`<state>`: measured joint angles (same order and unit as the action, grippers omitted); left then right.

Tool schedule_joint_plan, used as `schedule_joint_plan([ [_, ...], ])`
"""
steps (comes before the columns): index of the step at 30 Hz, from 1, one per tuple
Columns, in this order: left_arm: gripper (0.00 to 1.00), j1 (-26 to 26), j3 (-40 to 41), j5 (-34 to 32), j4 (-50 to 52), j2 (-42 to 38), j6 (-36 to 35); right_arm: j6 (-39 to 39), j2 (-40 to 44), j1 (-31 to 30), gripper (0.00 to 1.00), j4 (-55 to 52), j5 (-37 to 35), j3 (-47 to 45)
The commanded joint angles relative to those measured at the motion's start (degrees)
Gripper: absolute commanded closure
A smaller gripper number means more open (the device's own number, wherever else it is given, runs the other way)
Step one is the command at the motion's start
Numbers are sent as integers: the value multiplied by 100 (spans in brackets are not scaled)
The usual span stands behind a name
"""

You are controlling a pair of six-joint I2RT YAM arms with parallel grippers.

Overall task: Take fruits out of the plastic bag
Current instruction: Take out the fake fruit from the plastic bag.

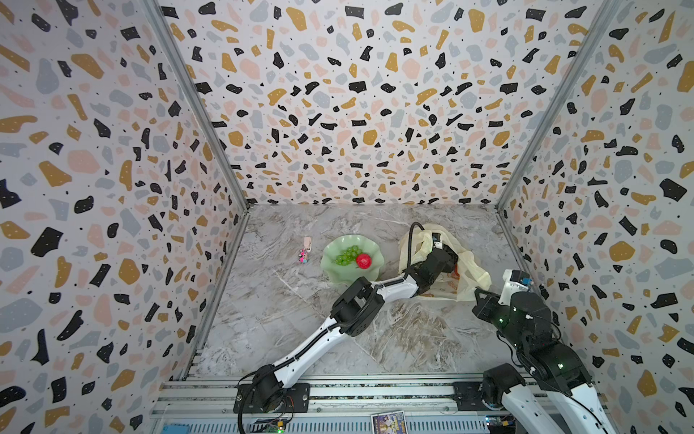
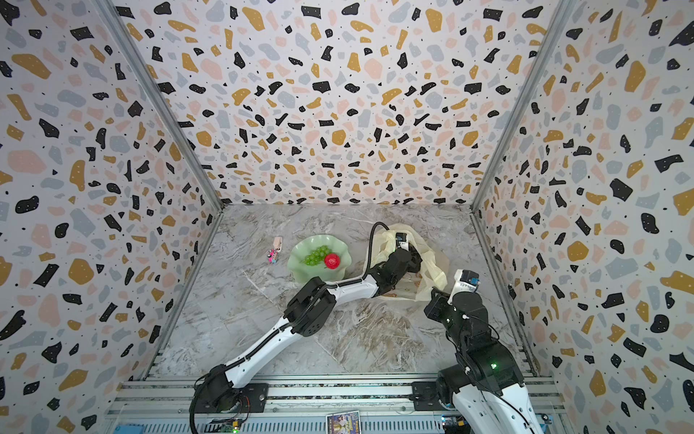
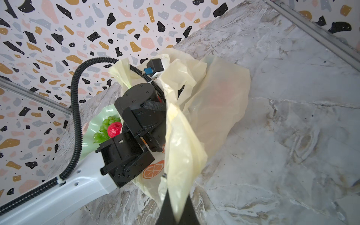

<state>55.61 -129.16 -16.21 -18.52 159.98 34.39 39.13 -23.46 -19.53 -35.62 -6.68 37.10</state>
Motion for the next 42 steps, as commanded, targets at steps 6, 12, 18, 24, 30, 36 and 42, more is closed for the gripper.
schedule_joint_plan([
  [6,66,61,-65,-230,146,121,-3,-99,0,-19,100,-33,-26,94],
  [12,91,46,262,-118,-114,-189,84,-117,46,-25,100,-37,-49,104],
  [18,100,20,658,111,-279,-685,41,-126,79,-25,100,-25,-53,104],
  [24,100,2,1349,422,-688,-1391,-12,-126,81,-18,100,19,-37,70],
  [30,100,0,2024,522,-1058,-2087,-165,-110,48,-33,100,55,-9,61],
  [36,100,2,2465,630,-1074,-2529,-283,-123,63,-25,100,55,-144,52],
  [42,100,2,2554,929,-817,-2885,-439,-159,27,-25,100,210,-216,25],
])
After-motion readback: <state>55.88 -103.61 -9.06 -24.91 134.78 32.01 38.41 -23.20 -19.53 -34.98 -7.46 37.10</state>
